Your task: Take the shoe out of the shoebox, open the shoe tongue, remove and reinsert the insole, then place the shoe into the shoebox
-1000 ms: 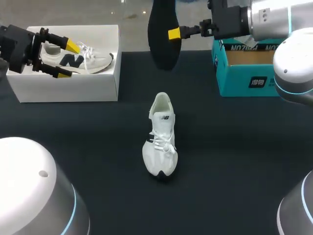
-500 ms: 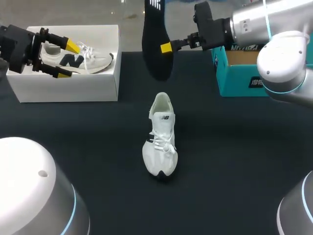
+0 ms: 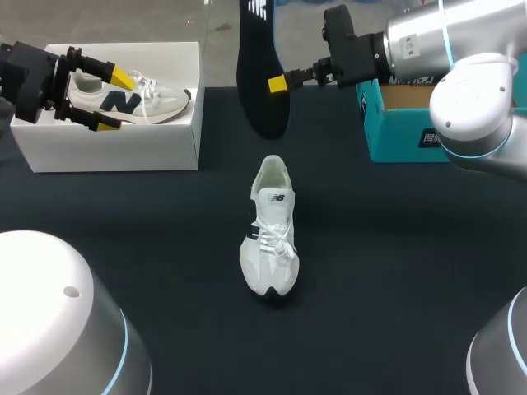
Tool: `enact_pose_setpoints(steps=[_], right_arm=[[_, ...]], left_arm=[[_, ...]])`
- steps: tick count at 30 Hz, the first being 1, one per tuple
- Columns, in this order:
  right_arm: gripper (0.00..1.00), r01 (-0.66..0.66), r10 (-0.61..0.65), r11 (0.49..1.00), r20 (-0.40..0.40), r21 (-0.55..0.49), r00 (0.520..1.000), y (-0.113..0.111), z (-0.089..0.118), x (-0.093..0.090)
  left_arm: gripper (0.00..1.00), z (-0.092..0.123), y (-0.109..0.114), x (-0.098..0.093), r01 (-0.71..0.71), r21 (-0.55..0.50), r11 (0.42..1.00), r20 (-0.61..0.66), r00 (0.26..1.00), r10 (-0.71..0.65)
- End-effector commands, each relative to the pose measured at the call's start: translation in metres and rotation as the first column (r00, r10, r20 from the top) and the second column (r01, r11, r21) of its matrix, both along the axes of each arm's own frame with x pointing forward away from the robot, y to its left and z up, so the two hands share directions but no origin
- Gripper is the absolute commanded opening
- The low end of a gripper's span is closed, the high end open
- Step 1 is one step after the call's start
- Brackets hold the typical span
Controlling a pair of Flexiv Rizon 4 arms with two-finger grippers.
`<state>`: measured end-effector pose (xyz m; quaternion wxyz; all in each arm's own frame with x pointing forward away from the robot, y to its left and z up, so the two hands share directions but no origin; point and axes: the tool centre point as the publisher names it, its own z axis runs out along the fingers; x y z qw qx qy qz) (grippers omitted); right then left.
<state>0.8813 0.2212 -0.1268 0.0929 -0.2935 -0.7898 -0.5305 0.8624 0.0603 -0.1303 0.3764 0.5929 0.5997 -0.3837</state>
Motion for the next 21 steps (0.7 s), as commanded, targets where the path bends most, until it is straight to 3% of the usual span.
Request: enact_pose_setpoints(steps=[1, 6, 21], right_arm=[[0.00, 0.023, -0.024, 0.998, 0.014, 0.053, 1.000, 0.017, -0.032, 0.007], [0.00, 0.089, -0.091, 0.991, 0.014, 0.103, 0.996, 0.010, -0.055, 0.014], [0.00, 0.098, -0.099, 0.995, 0.044, 0.024, 0.994, -0.003, -0.110, 0.029]], left_arm=[[1.00, 0.001, 0.000, 0.000, 0.000, 0.005, 1.000, -0.001, 1.000, 0.000], [1.00, 0.001, 0.000, 0.000, 0.000, 0.005, 1.000, -0.001, 1.000, 0.000], [1.00, 0.001, 0.000, 0.000, 0.000, 0.005, 1.000, -0.001, 1.000, 0.000]])
